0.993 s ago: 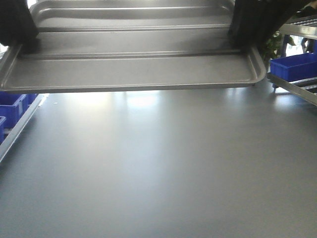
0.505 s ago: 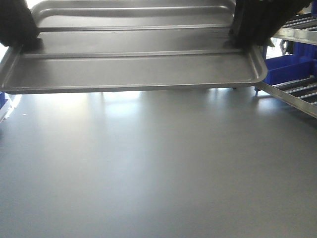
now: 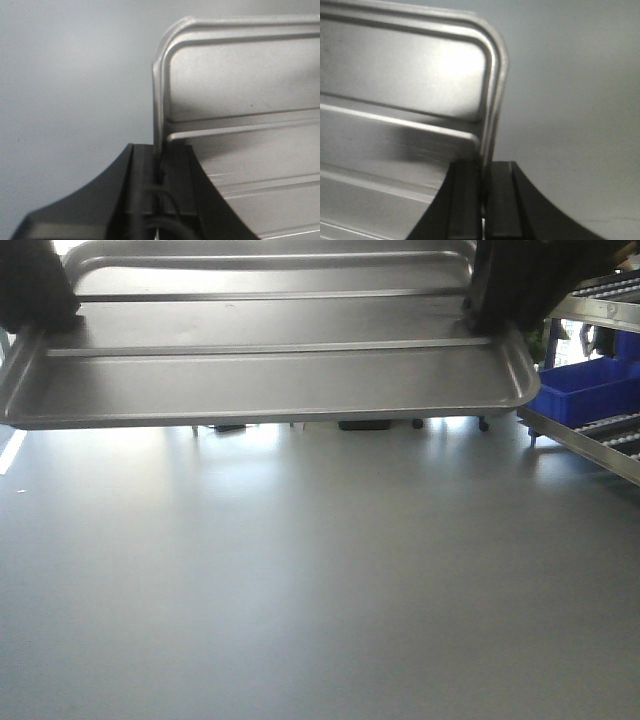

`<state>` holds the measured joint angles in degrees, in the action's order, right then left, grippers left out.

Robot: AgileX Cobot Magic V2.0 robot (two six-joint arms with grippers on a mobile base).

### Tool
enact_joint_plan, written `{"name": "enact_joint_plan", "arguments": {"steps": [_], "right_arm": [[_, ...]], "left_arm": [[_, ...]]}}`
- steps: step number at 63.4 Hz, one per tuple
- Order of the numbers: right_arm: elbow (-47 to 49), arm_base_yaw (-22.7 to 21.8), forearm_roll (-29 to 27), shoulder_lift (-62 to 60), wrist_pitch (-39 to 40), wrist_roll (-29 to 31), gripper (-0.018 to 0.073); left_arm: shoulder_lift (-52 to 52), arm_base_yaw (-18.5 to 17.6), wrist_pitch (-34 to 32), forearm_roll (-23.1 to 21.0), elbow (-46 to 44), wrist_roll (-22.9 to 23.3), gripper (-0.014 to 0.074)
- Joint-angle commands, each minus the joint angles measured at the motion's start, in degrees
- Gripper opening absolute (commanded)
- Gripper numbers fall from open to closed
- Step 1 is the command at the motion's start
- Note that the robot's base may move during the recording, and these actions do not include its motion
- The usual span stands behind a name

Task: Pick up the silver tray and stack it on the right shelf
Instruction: 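Hold the silver tray with both grippers while the base drives to the other shelf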

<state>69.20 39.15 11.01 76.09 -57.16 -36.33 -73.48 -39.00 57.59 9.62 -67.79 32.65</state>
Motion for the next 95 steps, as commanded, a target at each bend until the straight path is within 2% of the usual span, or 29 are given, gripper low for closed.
{"name": "enact_joint_plan", "arguments": {"steps": [1, 95], "right_arm": [[2.1, -0.2, 2.5, -2.0, 2.5, 1.1, 0.0057], [2.1, -0.2, 2.5, -2.0, 2.5, 1.1, 0.0057]], "left_arm": [[1.6, -0.6, -1.1, 1.6, -1.9, -0.7, -0.0093], [1.5, -0.6, -1.1, 1.4, -1.9, -0.7, -0.0093]]}}
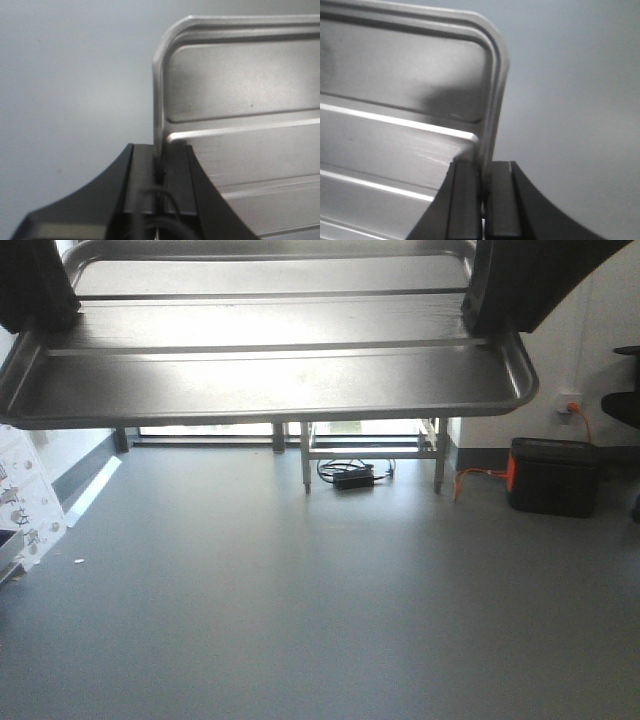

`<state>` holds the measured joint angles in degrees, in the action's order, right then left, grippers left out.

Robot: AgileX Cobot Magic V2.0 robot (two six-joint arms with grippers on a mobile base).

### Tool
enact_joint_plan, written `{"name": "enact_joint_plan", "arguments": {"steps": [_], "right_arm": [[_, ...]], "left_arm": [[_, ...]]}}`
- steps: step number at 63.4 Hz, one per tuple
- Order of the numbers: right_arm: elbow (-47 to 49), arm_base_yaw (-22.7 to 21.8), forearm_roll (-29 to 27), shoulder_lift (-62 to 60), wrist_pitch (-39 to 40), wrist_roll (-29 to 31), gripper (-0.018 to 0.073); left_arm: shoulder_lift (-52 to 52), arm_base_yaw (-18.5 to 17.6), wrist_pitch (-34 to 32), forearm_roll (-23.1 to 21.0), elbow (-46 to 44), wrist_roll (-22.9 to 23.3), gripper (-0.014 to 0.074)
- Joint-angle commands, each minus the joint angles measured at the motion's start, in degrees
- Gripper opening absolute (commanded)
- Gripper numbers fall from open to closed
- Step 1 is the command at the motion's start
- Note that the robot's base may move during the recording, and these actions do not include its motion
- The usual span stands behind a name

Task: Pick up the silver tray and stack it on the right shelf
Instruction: 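Hold the silver tray with both grippers while the base drives to the other shelf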

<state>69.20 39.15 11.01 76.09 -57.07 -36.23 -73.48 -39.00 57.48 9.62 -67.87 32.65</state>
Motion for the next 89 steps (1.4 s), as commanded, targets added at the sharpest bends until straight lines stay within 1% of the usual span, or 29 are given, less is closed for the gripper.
{"name": "enact_joint_plan", "arguments": {"steps": [1, 89], "right_arm": [[2.1, -0.2, 2.5, -2.0, 2.4, 1.0, 0.0057], [2.1, -0.2, 2.5, -2.0, 2.4, 1.0, 0.0057]], "left_arm": [[1.5, -0.6, -1.0, 1.4, -1.8, -0.7, -0.0093], [1.5, -0.6, -1.1, 1.6, -1.8, -0.7, -0.0093]]}}
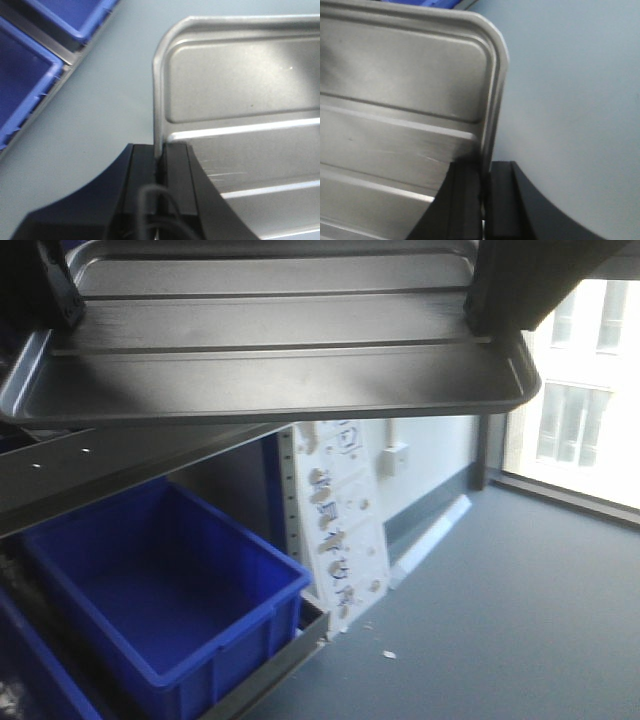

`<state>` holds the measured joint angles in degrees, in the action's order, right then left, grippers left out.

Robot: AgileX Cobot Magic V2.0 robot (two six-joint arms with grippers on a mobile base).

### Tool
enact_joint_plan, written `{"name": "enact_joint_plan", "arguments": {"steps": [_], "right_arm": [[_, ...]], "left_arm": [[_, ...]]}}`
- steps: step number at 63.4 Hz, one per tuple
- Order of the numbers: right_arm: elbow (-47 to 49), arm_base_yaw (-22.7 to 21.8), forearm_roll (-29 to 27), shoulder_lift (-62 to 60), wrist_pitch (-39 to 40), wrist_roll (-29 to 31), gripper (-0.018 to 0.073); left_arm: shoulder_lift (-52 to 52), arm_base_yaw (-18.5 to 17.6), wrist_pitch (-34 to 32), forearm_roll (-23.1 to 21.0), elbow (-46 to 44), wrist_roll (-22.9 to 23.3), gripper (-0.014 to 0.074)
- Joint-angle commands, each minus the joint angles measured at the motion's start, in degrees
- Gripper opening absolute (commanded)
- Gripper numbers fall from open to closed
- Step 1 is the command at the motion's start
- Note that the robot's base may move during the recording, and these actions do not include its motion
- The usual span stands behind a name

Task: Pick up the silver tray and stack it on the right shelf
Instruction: 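Hold the silver tray with both grippers while the base drives to the other shelf, then lower the silver tray with both grippers into the larger grey-blue tray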

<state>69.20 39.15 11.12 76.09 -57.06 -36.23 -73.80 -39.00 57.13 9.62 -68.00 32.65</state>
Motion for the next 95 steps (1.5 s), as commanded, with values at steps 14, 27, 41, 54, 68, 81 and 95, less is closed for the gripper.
{"name": "enact_joint_plan", "arguments": {"steps": [14, 27, 41, 54, 68, 81, 95], "right_arm": [[2.1, -0.2, 2.4, -2.0, 2.4, 1.0, 0.0057], [2.1, -0.2, 2.4, -2.0, 2.4, 1.0, 0.0057], [2.1, -0.2, 2.4, -2.0, 2.4, 1.0, 0.0057], [2.1, -0.2, 2.4, -2.0, 2.4, 1.0, 0.0057], [2.1, -0.2, 2.4, -2.0, 2.4, 1.0, 0.0057], [2.1, -0.2, 2.4, -2.0, 2.4, 1.0, 0.0057], [2.1, -0.2, 2.4, -2.0, 2.4, 1.0, 0.0057]], "left_arm": [[1.8, -0.6, -0.7, 1.6, -1.7, -0.7, -0.0093], [1.8, -0.6, -0.7, 1.6, -1.7, -0.7, -0.0093], [1.8, -0.6, -0.7, 1.6, -1.7, -0.7, -0.0093], [1.8, -0.6, -0.7, 1.5, -1.7, -0.7, -0.0093], [1.8, -0.6, -0.7, 1.5, -1.7, -0.7, -0.0093], [1.8, -0.6, -0.7, 1.5, -1.7, -0.7, -0.0093], [1.8, -0.6, -0.7, 1.5, -1.7, -0.7, -0.0093]]}}
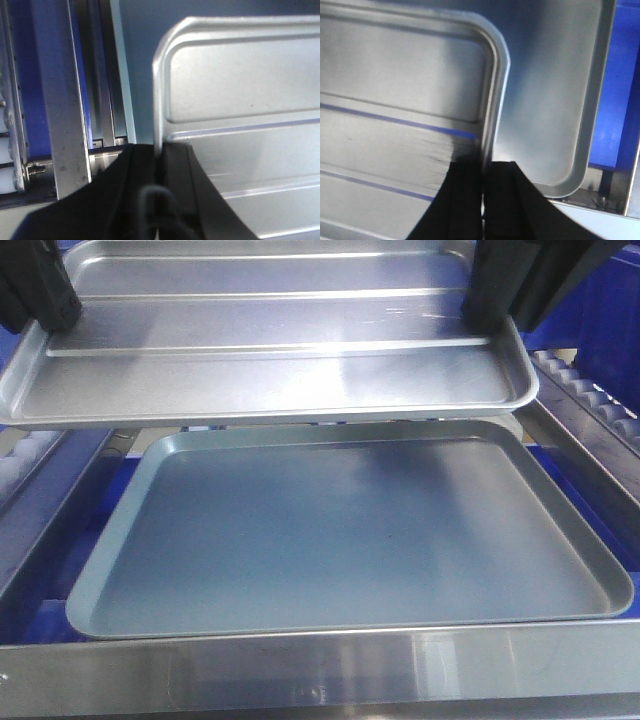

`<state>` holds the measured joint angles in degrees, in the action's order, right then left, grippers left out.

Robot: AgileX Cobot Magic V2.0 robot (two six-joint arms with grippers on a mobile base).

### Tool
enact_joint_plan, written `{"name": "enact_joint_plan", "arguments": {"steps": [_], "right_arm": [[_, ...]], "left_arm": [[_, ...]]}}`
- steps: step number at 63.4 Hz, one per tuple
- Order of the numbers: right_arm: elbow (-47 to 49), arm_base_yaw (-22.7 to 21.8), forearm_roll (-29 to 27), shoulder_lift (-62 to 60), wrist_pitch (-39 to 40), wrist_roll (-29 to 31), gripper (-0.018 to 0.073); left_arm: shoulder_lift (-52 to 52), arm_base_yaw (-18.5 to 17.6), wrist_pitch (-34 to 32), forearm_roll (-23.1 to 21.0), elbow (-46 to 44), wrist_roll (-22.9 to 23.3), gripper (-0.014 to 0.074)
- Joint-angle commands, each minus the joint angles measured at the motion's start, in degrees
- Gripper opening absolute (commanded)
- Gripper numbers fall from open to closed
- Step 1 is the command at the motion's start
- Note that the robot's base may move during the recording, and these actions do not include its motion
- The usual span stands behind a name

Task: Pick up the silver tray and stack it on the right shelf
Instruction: 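Lower the silver tray with both grippers into the larger grey-blue tray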

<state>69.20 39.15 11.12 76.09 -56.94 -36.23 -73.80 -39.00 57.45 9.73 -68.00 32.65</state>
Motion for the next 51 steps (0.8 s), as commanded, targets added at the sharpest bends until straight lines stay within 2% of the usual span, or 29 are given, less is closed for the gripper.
{"name": "enact_joint_plan", "arguments": {"steps": [1, 51], "right_arm": [[2.1, -0.2, 2.4, -2.0, 2.3, 1.0, 0.0057], [2.1, -0.2, 2.4, -2.0, 2.3, 1.0, 0.0057]], "left_arm": [[1.8, -0.6, -1.0, 1.4, -1.7, -0.7, -0.0093], [1.8, -0.6, -1.0, 1.4, -1.7, -0.7, -0.0093]]}}
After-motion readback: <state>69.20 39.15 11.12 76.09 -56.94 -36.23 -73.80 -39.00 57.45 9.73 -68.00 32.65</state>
